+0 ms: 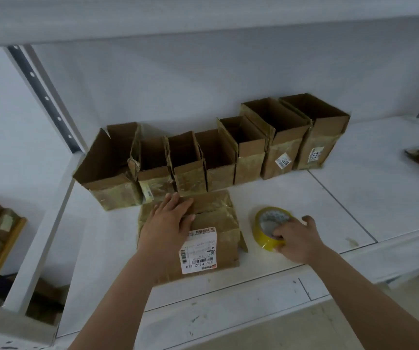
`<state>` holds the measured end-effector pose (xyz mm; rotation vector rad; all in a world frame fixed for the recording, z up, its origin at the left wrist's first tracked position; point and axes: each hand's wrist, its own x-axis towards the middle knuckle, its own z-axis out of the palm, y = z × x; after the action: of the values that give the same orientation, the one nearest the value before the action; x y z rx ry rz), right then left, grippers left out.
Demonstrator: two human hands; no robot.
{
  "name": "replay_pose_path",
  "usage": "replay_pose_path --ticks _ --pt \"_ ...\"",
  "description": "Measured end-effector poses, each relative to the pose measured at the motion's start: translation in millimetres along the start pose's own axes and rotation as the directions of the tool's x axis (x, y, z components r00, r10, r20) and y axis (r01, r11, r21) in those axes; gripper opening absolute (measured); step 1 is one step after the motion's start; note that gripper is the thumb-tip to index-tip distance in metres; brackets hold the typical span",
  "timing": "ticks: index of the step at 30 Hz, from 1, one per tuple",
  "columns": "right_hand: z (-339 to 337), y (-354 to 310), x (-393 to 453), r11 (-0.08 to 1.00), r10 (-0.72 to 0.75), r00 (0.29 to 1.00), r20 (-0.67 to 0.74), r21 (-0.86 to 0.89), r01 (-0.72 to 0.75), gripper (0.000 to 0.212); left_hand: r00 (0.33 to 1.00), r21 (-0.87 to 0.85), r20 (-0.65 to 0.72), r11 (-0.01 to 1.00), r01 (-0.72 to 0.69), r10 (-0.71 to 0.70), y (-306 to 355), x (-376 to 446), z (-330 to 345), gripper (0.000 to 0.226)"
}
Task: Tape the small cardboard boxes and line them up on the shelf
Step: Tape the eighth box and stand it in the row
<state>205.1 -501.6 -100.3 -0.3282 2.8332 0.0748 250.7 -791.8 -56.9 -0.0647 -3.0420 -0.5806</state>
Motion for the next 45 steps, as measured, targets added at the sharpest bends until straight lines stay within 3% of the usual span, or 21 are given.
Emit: replay_pose_path --ticks 3,5,7,8,10,11,13,15,18,21,25,27,30,33,36,42,45 --pt "-17.9 6.8 0.0 0.993 0.061 0.99 -0.124 0.107 -0.048 0.015 0.999 -0.005 0.005 0.999 -0.032 0.032 2.8 -2.9 -2.6 0.048" --pt "-47.8 8.9 -4.7 0.918 0.074 0.973 -0.22 0.395 0.02 0.02 0.999 -0.009 0.02 0.999 -0.032 0.033 4.2 -4.1 -2.7 0.048" --pt "-82.4 2.2 -13.9 0.601 0.0 0.971 -0.24 0.776 0.192 0.006 0.999 -0.006 0.026 1.0 -0.024 0.024 5.7 -3.2 -2.1 0.049" --pt "-97.5 -6.0 -20.0 0.467 -0.068 0.965 -0.255 0.846 0.257 0.006 0.999 -0.014 0.029 1.0 -0.019 0.02 6.1 -3.0 -2.0 0.051" --pt "-117.5 -29.0 -26.4 0.392 -0.225 0.943 -0.245 0.864 0.318 0.007 0.999 -0.143 0.033 0.99 -0.017 0.022 6.2 -4.3 -5.2 0.061" --pt "-121.8 -42.8 -26.8 0.393 -0.29 0.928 -0.233 0.855 0.338 0.01 0.999 -0.294 0.034 0.956 -0.014 0.025 6.4 -7.1 -8.3 0.072" --pt "-125.7 -68.4 -26.5 0.392 -0.36 0.912 -0.197 0.855 0.339 0.012 0.999 -0.624 -0.018 0.78 -0.046 0.044 9.4 -15.4 -14.3 0.093" --pt "-125.9 -87.3 -24.8 0.404 -0.388 0.904 -0.182 0.847 0.344 0.014 0.995 -0.77 -0.088 0.63 -0.103 0.055 12.7 -21.2 -17.3 0.103" --pt "-127.8 -102.9 -21.1 0.446 -0.418 0.892 -0.171 0.817 0.366 0.022 0.989 -0.847 -0.146 0.516 -0.129 0.009 16.9 -28.4 -18.6 0.097" --pt "-134.2 -110.6 -19.0 0.504 -0.451 0.879 -0.155 0.768 0.394 0.031 0.983 -0.9 -0.151 0.425 -0.095 -0.1 16.6 -29.6 -19.6 0.065" --pt "-140.7 -117.1 -16.7 0.551 -0.487 0.855 -0.175 0.698 0.457 0.062 0.957 -0.931 -0.137 0.362 -0.036 -0.258 18.2 -24.8 -25.0 0.033" --pt "-144.9 -115.2 -14.3 0.546 -0.515 0.842 -0.161 0.695 0.467 0.054 0.941 -0.952 -0.1 0.306 0.004 -0.323 19.0 -22.3 -27.6 0.03" --pt "-151.6 -106.3 -10.6 0.456 -0.584 0.807 -0.093 0.785 0.42 0.026 0.912 -0.989 -0.032 0.147 0.031 -0.409 15.1 -20.3 -34.0 0.031" --pt "-152.0 -99.7 -5.4 0.382 -0.606 0.788 -0.108 0.829 0.408 0.024 0.911 -0.989 -0.047 0.145 0.014 -0.41 9.3 -17.0 -39.0 0.035" --pt "-155.4 -99.9 -0.2 0.362 -0.583 0.8 -0.142 0.836 0.413 0.039 0.905 -0.984 -0.084 0.179 -0.009 -0.417 8.4 -17.5 -38.9 0.041" --pt "-152.6 -104.9 16.2 0.565 -0.424 0.892 -0.153 0.725 0.393 0.046 0.817 -0.961 -0.243 0.243 -0.13 -0.523 -4.2 -19.9 -38.1 0.036" --pt "-146.4 -106.2 21.1 0.589 -0.409 0.9 -0.15 0.71 0.386 0.052 0.81 -0.933 -0.307 0.327 -0.151 -0.5 -12.6 -24.4 -35.0 0.037"
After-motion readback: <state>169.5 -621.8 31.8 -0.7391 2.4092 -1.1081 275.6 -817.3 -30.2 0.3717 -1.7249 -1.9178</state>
